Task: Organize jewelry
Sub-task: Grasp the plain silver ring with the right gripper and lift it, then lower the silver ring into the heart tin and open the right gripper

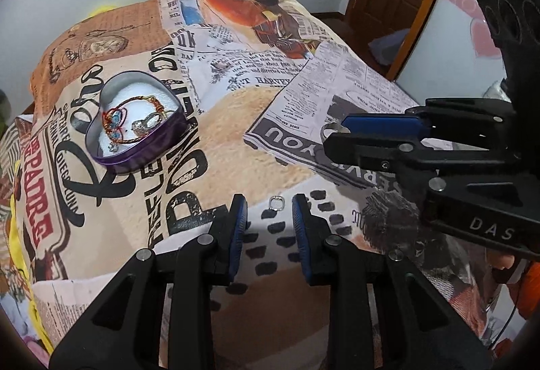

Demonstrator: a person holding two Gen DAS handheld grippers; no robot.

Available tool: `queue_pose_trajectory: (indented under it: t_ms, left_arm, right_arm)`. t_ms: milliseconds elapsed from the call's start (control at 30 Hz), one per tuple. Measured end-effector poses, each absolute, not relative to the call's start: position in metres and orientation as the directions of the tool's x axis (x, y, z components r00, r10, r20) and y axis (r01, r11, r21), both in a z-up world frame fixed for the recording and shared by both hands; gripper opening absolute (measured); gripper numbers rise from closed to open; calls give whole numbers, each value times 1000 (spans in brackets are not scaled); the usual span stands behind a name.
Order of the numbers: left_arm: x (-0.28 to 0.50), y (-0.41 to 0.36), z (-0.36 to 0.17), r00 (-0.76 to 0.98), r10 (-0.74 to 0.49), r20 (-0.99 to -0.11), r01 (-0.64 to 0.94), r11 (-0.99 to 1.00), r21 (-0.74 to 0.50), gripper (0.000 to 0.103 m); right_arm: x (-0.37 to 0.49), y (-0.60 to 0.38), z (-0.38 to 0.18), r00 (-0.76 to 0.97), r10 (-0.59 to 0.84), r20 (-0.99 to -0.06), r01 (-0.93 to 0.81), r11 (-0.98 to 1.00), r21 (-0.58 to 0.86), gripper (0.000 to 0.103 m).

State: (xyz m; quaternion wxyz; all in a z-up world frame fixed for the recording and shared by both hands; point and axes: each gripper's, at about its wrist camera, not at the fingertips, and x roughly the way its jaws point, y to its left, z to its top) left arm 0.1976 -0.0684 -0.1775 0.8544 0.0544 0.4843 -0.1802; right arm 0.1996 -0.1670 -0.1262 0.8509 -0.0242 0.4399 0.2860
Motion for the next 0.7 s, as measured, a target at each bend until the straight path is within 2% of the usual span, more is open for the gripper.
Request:
queue_pose_trajectory:
  t_ms: [133,200,700]
  left_arm:
    - [197,-73,-180,464,-246,-851,376,925,-62,16]
    - [197,-74,-181,465,-247,-850,381,923,-60,8]
    - [190,-51,-162,532,-264,-804,314,944,-102,8]
  right_arm:
    - [199,-168,-129,444,468,-764,-506,835,217,20]
    - [199,-168,-129,444,469,-763,-505,835,219,20]
    - [194,-161,-102,495,464,-735,-511,839,186,20]
